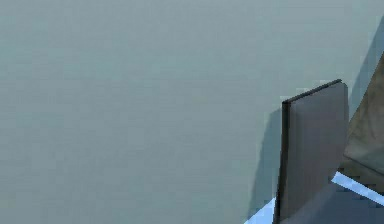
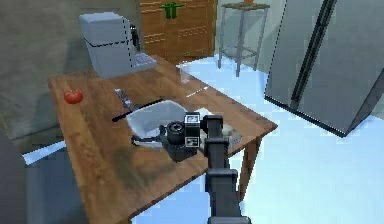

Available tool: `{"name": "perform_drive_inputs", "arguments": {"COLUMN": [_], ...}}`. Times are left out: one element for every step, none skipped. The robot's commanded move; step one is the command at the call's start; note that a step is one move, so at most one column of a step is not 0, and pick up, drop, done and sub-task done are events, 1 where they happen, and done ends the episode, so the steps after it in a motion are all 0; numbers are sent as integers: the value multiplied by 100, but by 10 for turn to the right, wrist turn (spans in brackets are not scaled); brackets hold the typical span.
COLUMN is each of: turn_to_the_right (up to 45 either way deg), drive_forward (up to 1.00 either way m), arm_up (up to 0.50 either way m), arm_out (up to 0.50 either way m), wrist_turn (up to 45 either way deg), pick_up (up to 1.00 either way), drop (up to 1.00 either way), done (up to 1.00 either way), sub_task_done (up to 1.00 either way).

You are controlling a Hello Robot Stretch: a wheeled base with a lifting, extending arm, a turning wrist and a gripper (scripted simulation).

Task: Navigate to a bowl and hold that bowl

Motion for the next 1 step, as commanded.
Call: {"name": "perform_drive_inputs", "arguments": {"turn_to_the_right": [0], "drive_forward": [0], "arm_up": [0], "arm_out": [0], "wrist_turn": [0], "pick_up": [0], "drop": [0], "done": [100], "sub_task_done": [0]}}
